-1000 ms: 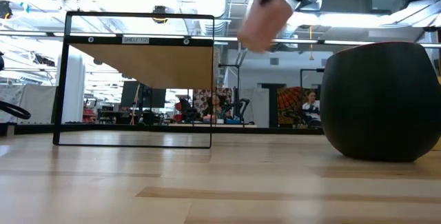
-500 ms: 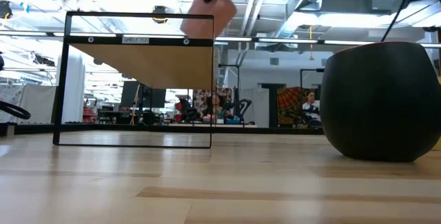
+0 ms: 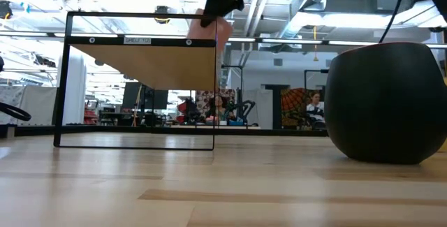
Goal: Place coffee mugs
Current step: Put the pink mug on the shelf
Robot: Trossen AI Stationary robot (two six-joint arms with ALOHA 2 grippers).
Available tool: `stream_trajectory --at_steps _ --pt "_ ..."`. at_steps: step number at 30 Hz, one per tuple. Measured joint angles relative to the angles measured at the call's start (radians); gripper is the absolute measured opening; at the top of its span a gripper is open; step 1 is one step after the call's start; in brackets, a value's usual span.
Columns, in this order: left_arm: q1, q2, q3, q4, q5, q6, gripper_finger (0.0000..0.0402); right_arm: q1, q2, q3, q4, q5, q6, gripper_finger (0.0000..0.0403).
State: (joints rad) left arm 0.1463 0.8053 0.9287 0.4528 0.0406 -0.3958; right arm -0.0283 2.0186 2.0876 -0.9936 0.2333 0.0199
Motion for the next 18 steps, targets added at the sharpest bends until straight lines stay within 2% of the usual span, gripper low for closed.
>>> stream_trajectory --at_steps 13,18 --pt "0.0 -0.002 0.0 -0.002 0.0 0.0 0.018 -0.007 -0.001 0.002 0.069 -0.013 -0.032 0.008" --pt "0.0 -0.002 0.0 -0.002 0.0 0.0 0.018 -0.014 -0.001 0.002 0.106 -0.022 -0.029 0.012"
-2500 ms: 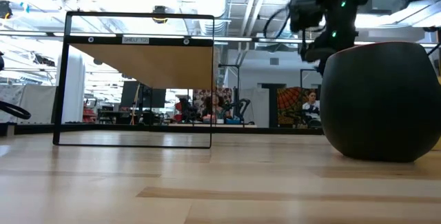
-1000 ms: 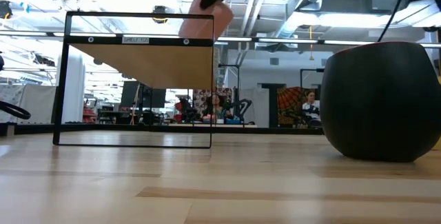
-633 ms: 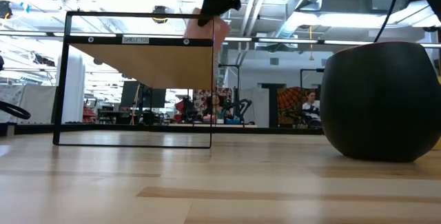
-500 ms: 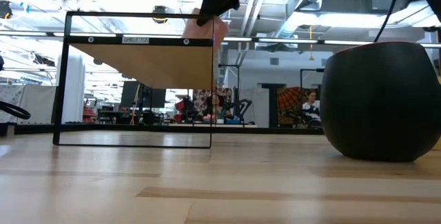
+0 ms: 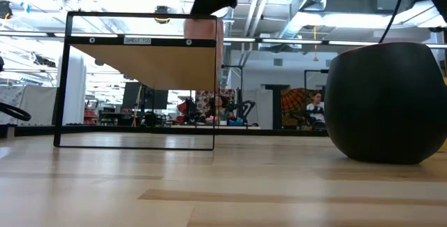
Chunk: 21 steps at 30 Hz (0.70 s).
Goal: Place coffee mugs
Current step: Put the pink mug on the shelf
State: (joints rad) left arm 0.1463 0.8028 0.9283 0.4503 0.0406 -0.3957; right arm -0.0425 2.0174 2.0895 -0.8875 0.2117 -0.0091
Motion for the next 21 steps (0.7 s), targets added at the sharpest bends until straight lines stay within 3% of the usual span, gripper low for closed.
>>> stream_trajectory --at_steps 7,11,16,21 --pt "0.0 0.0 0.0 -0.013 -0.005 0.025 0.018 -0.005 -0.056 0.0 0.068 -0.001 -0.009 0.0215" --pt "0.0 0.0 0.0 -0.016 -0.011 0.025 0.018 -0.016 -0.109 -0.001 0.017 -0.002 -0.025 0.0242" --pt "0.0 0.0 0.0 -0.037 -0.015 0.025 0.018 -0.034 -0.221 -0.017 -0.143 -0.004 -0.019 0.0238" --pt "0.0 0.003 0.0 -0.114 -0.016 0.015 0.018 -0.039 -0.366 -0.276 -0.099 -0.004 0.036 0.0191"
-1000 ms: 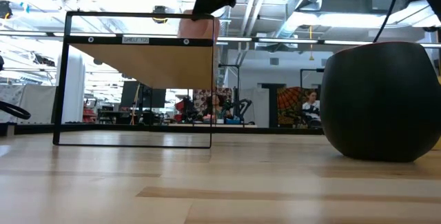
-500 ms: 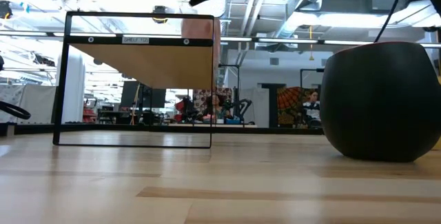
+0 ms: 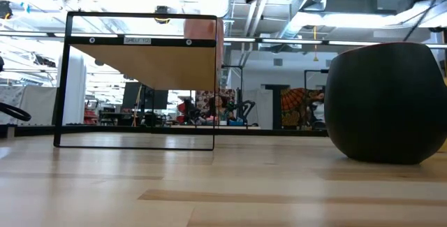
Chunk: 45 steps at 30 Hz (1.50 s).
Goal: Place coffee mugs
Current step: Put the pink mug on the shelf
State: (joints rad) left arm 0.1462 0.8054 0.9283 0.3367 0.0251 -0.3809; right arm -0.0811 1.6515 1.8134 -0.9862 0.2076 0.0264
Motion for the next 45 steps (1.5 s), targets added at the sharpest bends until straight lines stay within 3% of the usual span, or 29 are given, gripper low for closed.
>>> stream_trajectory --at_steps 4,7,8,17,34,40,45 --pt "0.0 0.0 0.0 -0.044 -0.01 -0.022 0.018 0.005 -0.121 -0.308 0.225 -0.003 0.128 0.0105" --pt "0.0 0.0 0.0 -0.051 -0.018 -0.021 0.018 0.019 -0.15 -0.483 0.428 -0.004 0.213 0.0027" --pt "0.0 0.0 0.0 -0.051 -0.026 -0.021 0.018 0.022 -0.149 -0.522 0.495 -0.004 0.236 0.0018" --pt "0.0 0.0 0.0 -0.051 -0.067 -0.016 0.018 0.022 -0.03 -0.575 0.768 0.003 0.343 0.0017" --pt "0.0 0.0 0.0 -0.079 -0.067 -0.016 0.018 -0.015 -0.007 -0.575 0.947 0.022 0.361 0.0017" --pt "0.0 0.0 0.0 -0.086 -0.073 -0.015 0.018 -0.012 0.077 -0.553 1.052 0.004 0.358 0.0017" --pt "0.0 0.0 0.0 -0.088 -0.086 -0.016 0.018 -0.002 0.15 -0.494 1.035 0.004 0.362 0.0017"
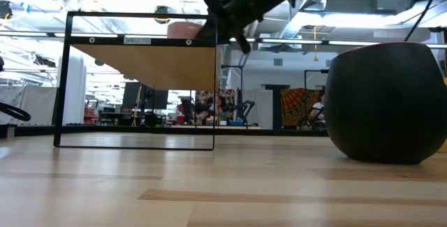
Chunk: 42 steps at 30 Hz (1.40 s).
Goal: Place coffee mugs
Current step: Put the pink mug on the shelf
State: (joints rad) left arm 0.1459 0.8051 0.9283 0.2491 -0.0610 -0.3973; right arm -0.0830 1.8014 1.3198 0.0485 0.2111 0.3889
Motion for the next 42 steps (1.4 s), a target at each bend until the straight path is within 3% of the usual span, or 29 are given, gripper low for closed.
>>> stream_trajectory --at_steps 4,14,21,42 --pt "0.0 0.0 0.0 0.001 0.0 0.0 0.018 0.012 0.026 0.058 -0.022 -0.002 -0.043 0.0017" --pt "0.0 0.0 0.0 0.001 0.0 -0.002 0.018 0.002 -0.048 0.107 -0.329 0.036 -0.186 0.0017" --pt "0.0 0.0 0.0 0.001 -0.023 0.0 0.018 -0.042 -0.034 0.108 -0.278 0.16 -0.181 0.0017" --pt "-0.001 0.0 0.0 0.003 -0.033 -0.003 0.018 -0.037 -0.012 0.107 -0.103 0.117 -0.128 0.0019"
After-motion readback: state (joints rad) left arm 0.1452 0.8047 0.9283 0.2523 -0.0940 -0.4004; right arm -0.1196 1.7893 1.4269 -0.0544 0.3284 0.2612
